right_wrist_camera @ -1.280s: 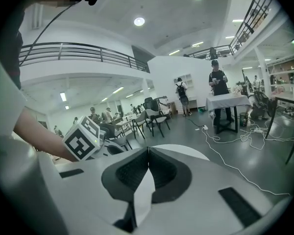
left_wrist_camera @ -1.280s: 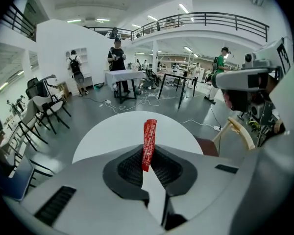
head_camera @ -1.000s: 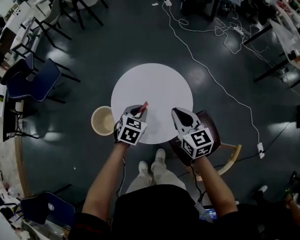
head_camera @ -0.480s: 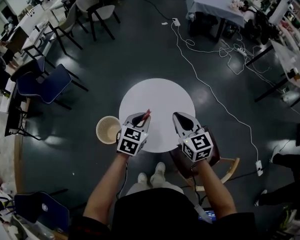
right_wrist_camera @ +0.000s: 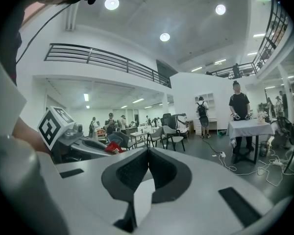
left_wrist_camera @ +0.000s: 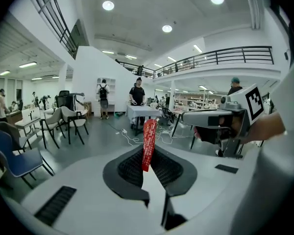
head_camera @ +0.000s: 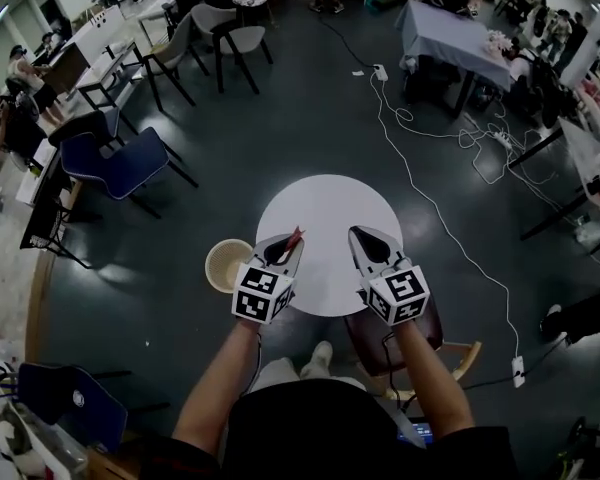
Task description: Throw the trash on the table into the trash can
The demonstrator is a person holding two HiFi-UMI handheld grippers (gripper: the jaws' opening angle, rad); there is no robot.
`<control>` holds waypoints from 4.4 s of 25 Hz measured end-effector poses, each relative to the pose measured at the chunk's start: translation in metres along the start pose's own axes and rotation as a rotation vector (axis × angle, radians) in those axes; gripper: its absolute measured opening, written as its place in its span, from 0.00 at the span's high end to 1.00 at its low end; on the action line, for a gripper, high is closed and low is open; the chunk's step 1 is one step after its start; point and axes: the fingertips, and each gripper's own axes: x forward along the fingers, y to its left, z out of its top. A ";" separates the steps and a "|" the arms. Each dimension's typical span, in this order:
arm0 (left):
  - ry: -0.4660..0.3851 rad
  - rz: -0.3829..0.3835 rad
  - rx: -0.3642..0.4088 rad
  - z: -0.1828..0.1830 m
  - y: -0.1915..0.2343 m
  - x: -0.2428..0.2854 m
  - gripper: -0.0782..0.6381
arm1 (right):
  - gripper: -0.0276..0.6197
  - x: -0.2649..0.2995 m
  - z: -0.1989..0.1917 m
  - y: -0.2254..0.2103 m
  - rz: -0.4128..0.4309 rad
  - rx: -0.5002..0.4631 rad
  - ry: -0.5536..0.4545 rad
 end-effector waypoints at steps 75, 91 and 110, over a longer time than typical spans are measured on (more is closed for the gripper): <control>-0.110 0.021 -0.051 -0.072 0.367 -0.226 0.83 | 0.93 0.307 -0.002 0.315 0.030 -0.015 0.048; -0.028 0.069 -0.137 -0.110 0.418 -0.156 0.83 | 0.93 0.376 -0.053 0.276 0.076 0.055 0.135; 0.102 0.100 -0.243 -0.223 0.451 -0.096 0.83 | 0.93 0.424 -0.166 0.266 0.104 0.155 0.254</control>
